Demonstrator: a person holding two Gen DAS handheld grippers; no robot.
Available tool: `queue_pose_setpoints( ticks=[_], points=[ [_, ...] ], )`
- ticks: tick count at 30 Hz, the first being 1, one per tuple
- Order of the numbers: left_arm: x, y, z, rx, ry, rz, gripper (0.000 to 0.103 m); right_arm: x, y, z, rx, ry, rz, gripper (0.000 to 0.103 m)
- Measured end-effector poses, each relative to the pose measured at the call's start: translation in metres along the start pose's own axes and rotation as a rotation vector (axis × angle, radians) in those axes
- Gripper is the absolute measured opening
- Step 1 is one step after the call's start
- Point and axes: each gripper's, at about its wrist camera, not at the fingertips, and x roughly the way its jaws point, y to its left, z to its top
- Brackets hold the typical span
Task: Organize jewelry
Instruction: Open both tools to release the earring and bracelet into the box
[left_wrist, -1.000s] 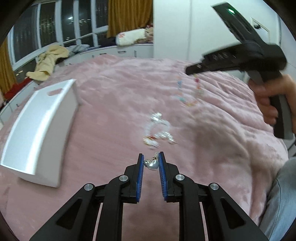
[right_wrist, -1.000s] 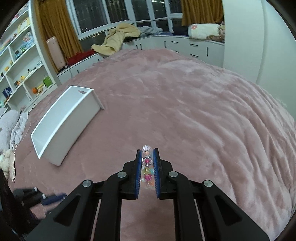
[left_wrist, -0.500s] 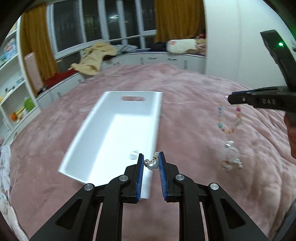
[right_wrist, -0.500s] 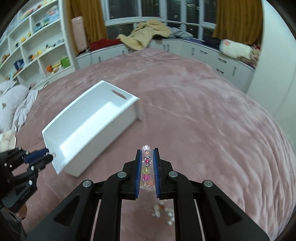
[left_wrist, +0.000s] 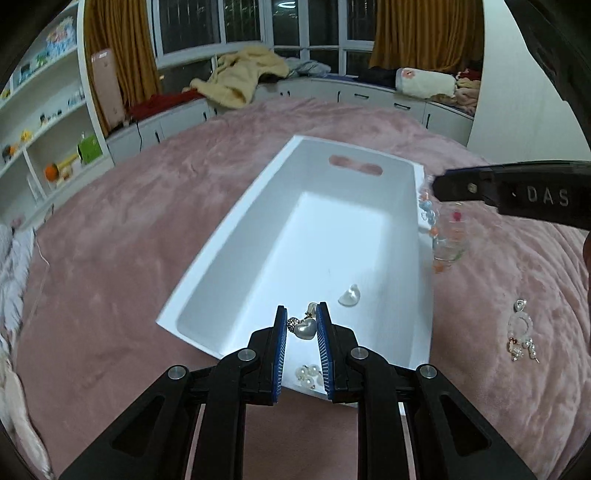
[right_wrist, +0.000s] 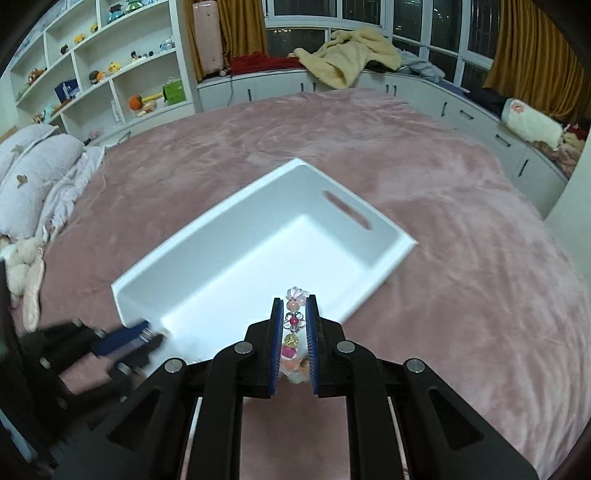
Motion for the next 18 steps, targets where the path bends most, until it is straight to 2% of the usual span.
queue_pose_setpoints(
  ticks=[10,14,15,17,18],
  points=[
    [0.025,0.005,-0.004,-0.075,0.038,-0.016,0.021,0.037,0.017,0.009,0.062,0.046,0.143,0.013],
    [0.033,0.006,-0.005,-0.088,0.058,-0.016,0.021,0.046,0.029,0.011,0.058,0.064,0.167,0.013],
    [0.033,0.006,-0.005,-0.083,0.058,-0.015,0.023,0.048,0.031,0.01,0.053,0.076,0.166,0.014],
    [0.031,0.004,-0.005,-0.076,0.051,-0.018,0.034,0.049,0.033,0.008,0.053,0.08,0.168,0.017],
    [0.029,0.004,-0.005,-0.077,0.043,-0.018,0.042,0.051,0.031,0.007,0.061,0.09,0.18,0.019]
  ],
)
